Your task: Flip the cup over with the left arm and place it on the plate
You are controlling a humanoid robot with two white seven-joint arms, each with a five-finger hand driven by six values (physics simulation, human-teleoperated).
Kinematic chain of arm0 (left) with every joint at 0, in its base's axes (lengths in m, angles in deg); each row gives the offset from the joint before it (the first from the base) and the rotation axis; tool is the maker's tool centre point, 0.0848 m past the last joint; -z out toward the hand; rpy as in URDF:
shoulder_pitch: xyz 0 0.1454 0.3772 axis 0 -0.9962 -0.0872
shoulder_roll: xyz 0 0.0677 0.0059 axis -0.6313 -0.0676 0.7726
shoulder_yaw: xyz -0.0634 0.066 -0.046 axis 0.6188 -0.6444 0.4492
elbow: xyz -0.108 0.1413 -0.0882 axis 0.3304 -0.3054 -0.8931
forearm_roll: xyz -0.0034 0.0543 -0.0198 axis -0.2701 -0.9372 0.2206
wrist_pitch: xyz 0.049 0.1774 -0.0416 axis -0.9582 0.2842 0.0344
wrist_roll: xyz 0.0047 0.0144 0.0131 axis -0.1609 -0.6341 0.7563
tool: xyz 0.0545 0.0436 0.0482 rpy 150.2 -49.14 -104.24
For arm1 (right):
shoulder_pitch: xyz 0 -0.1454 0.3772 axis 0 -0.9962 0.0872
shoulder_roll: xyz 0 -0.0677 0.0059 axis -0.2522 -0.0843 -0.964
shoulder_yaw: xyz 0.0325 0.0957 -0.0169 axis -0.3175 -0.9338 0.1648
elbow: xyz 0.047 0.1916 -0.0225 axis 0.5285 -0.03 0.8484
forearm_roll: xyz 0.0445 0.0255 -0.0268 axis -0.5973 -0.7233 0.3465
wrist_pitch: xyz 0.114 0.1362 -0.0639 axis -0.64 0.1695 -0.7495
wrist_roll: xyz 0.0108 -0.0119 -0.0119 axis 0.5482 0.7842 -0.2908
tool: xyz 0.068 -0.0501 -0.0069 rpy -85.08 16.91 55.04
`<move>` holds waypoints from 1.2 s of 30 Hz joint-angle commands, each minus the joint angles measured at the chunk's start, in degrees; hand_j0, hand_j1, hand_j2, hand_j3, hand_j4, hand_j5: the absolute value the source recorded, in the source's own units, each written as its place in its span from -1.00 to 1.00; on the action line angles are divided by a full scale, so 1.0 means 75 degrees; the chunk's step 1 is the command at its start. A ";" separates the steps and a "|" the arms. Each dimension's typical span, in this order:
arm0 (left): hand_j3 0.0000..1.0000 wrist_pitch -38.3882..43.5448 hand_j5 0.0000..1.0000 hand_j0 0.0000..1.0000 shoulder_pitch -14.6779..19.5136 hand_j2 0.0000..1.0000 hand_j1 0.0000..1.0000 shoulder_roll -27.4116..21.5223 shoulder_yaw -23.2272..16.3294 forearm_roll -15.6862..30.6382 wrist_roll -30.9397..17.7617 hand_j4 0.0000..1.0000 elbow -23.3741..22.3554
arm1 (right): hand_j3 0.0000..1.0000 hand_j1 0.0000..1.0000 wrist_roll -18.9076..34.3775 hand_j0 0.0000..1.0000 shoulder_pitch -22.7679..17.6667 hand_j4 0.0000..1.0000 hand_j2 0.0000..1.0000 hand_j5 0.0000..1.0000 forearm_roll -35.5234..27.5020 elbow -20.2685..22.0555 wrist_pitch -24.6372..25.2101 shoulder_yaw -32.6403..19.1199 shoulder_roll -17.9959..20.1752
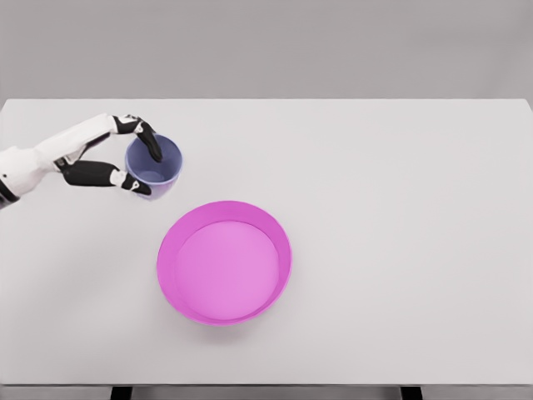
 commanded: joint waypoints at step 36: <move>-0.23 -0.1224 -0.23 -0.23 -0.1500 -0.23 -0.23 0.1727 -0.0211 0.0041 0.0018 -0.23 0.0182 | 1.00 1.00 -0.0004 1.00 0.0000 1.00 1.00 1.00 -0.0001 -0.0002 0.0000 0.0000 0.0001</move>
